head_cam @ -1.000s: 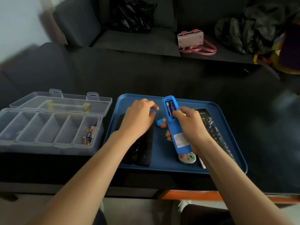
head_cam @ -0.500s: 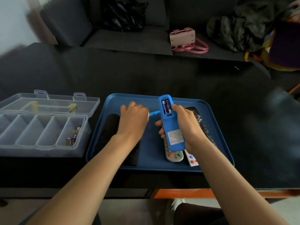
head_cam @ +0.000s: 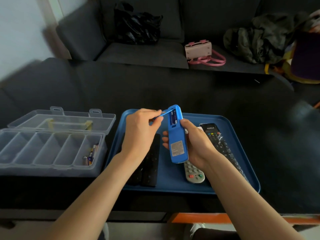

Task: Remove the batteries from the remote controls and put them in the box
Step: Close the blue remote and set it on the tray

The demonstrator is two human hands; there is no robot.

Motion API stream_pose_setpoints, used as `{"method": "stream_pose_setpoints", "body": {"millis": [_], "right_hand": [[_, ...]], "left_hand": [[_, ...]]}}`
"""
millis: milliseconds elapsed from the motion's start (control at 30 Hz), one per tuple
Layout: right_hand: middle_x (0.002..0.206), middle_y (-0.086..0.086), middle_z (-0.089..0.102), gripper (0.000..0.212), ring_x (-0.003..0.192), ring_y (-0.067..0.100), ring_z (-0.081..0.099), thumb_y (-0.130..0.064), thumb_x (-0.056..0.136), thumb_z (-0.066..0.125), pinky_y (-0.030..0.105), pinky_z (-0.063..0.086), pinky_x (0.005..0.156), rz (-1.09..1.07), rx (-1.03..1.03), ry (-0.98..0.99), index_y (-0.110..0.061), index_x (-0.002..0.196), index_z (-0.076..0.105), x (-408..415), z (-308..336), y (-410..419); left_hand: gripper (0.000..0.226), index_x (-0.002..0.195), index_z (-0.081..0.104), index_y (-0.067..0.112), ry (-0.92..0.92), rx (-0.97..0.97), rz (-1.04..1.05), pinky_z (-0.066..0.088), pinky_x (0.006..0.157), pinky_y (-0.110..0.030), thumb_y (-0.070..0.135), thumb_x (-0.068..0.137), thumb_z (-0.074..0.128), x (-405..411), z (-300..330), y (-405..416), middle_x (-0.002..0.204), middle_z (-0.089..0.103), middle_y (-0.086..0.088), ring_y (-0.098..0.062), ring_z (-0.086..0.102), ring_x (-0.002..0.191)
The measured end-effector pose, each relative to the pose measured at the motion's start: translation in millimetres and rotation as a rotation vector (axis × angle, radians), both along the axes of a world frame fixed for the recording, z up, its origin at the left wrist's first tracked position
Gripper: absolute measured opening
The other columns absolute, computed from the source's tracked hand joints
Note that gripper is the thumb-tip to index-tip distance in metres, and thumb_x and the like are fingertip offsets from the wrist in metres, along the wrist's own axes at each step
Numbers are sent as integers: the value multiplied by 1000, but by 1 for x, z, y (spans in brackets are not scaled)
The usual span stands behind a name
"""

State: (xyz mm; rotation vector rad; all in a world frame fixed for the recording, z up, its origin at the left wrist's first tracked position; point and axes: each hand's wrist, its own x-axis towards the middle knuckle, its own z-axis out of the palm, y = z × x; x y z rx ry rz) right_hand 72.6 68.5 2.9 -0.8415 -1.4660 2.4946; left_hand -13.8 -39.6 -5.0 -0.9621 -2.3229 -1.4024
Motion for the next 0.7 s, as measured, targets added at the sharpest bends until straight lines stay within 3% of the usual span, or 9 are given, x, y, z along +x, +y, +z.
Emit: {"method": "stream_pose_setpoints", "body": {"millis": [100, 200, 267, 333, 433, 500, 567, 633, 700], "right_hand": [[98, 21, 62, 27, 77, 26, 63, -28, 102, 38, 38, 57, 75, 20, 16, 38, -13, 112, 57, -3, -2, -2], [100, 16, 61, 29, 84, 25, 62, -29, 102, 37, 42, 54, 84, 75, 55, 64, -15, 117, 58, -7, -6, -6], [95, 12, 61, 32, 80, 21, 62, -30, 102, 35, 40, 53, 81, 99, 63, 86, -14, 120, 56, -9, -7, -11], [86, 7, 64, 31, 74, 17, 64, -30, 102, 34, 36, 55, 73, 101, 24, 118, -16, 118, 57, -10, -8, -12], [83, 4, 73, 29, 72, 16, 68, -29, 102, 35, 34, 58, 70, 108, -19, 154, -18, 116, 57, -9, -8, -12], [87, 5, 73, 29, 73, 17, 68, -29, 102, 35, 34, 58, 71, 113, -20, 160, -18, 118, 56, -8, -7, -12], [91, 9, 68, 30, 75, 19, 65, -30, 102, 36, 35, 58, 71, 102, -10, 148, -17, 120, 57, -8, -8, -13], [89, 11, 64, 30, 75, 20, 64, -30, 101, 38, 37, 58, 73, 87, -14, 140, -16, 118, 58, -8, -6, -13], [87, 12, 65, 29, 76, 22, 65, -30, 101, 39, 39, 57, 76, 81, -19, 134, -15, 117, 58, -8, -5, -13]], "left_hand": [[27, 112, 66, 6, -35, -14, -56, 41, 79, 2, 9, 85, 64, 2, -1, 0, 112, 67, -6, -3, 59, 92], [25, 110, 68, 7, -64, -9, -104, 45, 68, -1, 13, 86, 64, 6, -3, 0, 99, 69, -4, 4, 60, 73], [23, 107, 69, 7, -113, 23, -119, 47, 61, -4, 15, 86, 63, 8, -5, 0, 93, 67, -3, 7, 60, 65], [25, 109, 67, 6, -125, 42, -121, 47, 63, -3, 14, 85, 64, 7, -7, 0, 98, 65, -3, 6, 60, 67], [29, 111, 67, 7, -34, -1, -109, 46, 69, -2, 17, 83, 67, 4, -7, -1, 102, 67, -4, -1, 57, 75], [32, 113, 66, 10, -11, -45, -100, 49, 76, -11, 22, 82, 68, 2, -7, -3, 108, 66, -1, -6, 58, 81], [32, 114, 66, 10, 24, -89, -118, 46, 94, -23, 20, 83, 67, -2, -7, -5, 123, 61, 0, -12, 58, 106], [29, 114, 64, 8, 35, -129, -195, 35, 105, -21, 16, 86, 63, -6, -6, -8, 138, 50, -1, -12, 47, 125], [29, 117, 58, 10, 20, -194, -278, 33, 105, -17, 16, 89, 59, -10, -4, -11, 143, 43, 1, -10, 43, 129]]}}
